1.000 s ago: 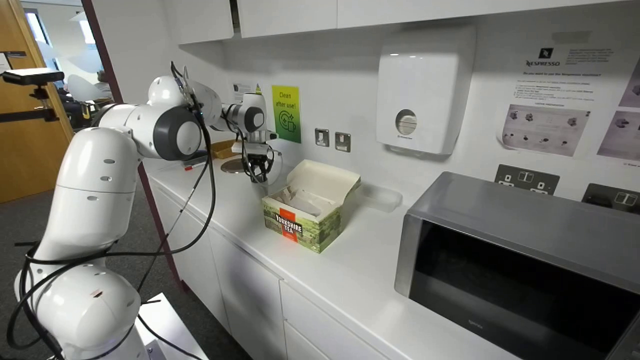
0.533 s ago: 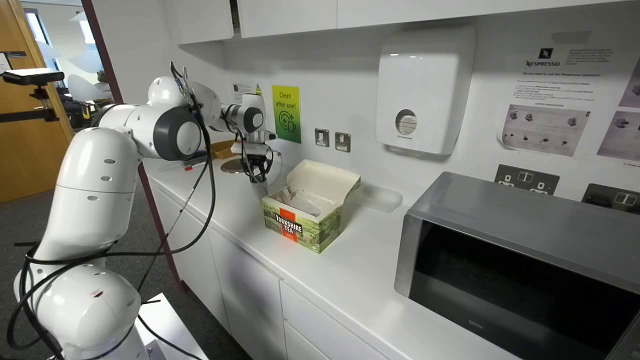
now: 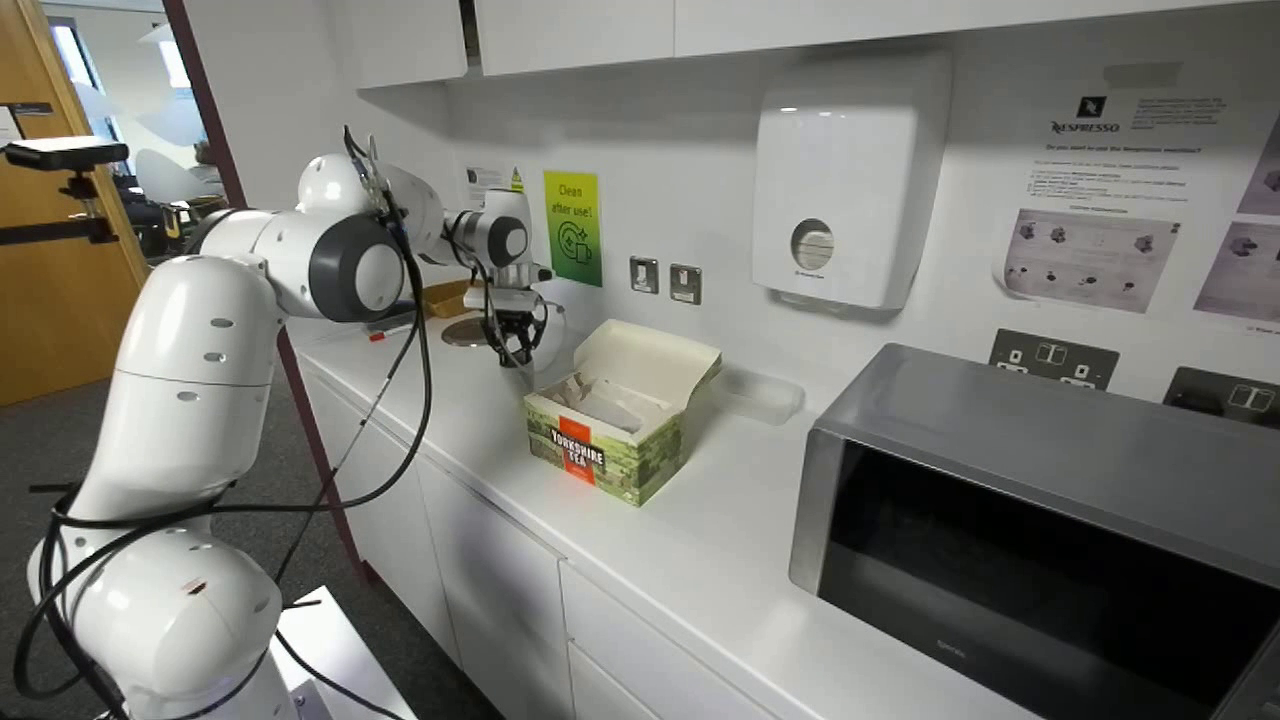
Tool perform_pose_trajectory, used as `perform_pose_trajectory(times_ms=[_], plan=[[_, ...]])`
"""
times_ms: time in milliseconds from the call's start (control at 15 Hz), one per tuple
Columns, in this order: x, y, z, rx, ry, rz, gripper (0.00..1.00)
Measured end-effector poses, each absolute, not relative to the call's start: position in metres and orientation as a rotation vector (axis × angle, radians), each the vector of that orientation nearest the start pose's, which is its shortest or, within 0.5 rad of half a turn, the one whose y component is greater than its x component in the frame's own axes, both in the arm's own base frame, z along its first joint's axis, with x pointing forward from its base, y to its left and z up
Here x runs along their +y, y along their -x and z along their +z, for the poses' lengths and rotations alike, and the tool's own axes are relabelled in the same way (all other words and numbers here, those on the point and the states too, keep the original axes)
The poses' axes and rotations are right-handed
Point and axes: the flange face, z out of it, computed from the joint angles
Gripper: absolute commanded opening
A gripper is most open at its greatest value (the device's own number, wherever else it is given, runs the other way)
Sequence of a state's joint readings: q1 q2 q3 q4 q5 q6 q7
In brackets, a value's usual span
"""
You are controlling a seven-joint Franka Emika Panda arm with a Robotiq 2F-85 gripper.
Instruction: Move the teabag from the cup to the box
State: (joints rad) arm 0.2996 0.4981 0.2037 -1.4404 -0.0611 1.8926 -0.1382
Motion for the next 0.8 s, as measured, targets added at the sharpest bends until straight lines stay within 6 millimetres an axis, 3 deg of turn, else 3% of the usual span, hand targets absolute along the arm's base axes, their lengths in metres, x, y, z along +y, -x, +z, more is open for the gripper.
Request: perform_pose_trajectory(times_ms=[333,667,733,800], plan=[[0.311,-0.626,0.404,-0.996,2.94,0.057,0.44],[0.311,-0.627,0.395,-1.002,2.939,0.078,0.35],[0.311,-0.628,0.389,-1.002,2.939,0.09,0.11],[0.311,-0.628,0.384,-1.002,2.939,0.103,0.1]])
